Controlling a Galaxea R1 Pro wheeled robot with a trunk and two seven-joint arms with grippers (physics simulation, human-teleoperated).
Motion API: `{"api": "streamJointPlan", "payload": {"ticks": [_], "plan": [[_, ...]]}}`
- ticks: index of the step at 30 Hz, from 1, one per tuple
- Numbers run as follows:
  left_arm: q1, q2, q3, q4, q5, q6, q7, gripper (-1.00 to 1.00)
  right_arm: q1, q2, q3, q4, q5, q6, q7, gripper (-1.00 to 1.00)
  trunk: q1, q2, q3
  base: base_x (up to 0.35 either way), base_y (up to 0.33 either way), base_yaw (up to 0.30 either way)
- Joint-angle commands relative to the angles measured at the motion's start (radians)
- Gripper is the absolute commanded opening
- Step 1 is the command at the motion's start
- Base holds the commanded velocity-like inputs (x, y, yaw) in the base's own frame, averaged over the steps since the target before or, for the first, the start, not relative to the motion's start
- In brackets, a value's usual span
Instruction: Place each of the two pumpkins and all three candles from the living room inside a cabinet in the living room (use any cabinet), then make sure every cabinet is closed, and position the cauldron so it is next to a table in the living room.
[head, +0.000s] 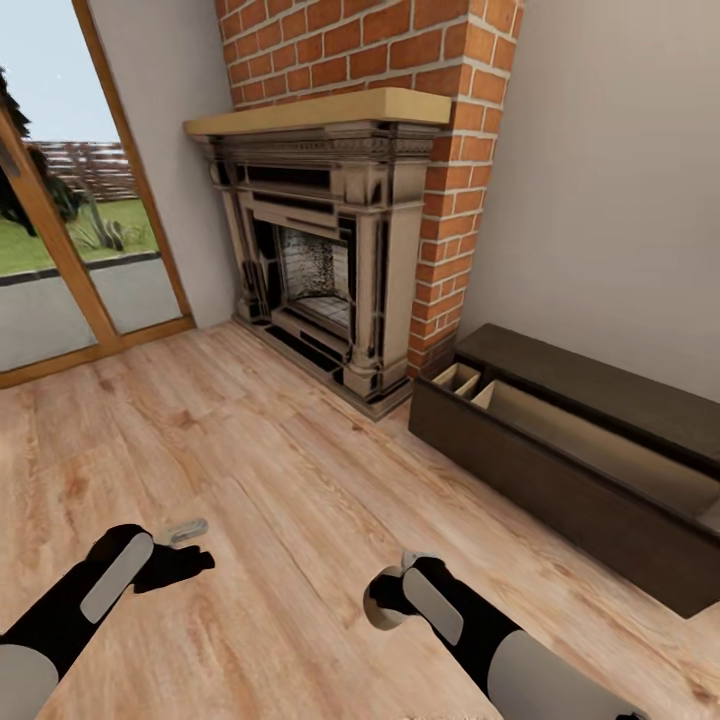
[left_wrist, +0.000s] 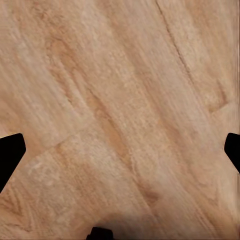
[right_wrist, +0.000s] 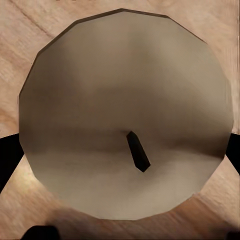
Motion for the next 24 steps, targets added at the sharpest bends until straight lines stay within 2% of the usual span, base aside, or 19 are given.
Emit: {"api": "streamJointPlan", "payload": {"ticks": [1, 10, 19, 24], "plan": [[0.0, 0.001, -0.003, -0.002, 0.01, 0.001, 0.01, 1.0, -0.001, -0.002, 0.004, -0.001, -0.013, 0.0, -0.008, -1.0, 0.0, 0.0, -0.001, 0.0, 0.0, -0.28], [0.0, 0.0, -0.004, -0.002, 0.01, 0.0, 0.011, 1.0, -0.001, -0.006, 0.004, -0.001, -0.022, 0.0, -0.007, -1.0, 0.0, 0.0, -0.001, 0.0, 0.013, -0.28], [0.0, 0.0, -0.004, -0.002, 0.01, 0.0, 0.011, 1.0, -0.001, -0.007, 0.002, -0.001, -0.022, 0.0, -0.007, -1.0, 0.0, 0.0, -0.001, 0.008, 0.2, -0.28], [0.0, 0.0, -0.004, -0.003, 0.01, -0.001, 0.011, 1.0, -0.001, -0.005, 0.002, -0.001, -0.022, 0.0, -0.007, -1.0, 0.0, 0.0, -0.001, 0.041, 0.06, -0.28]]}}
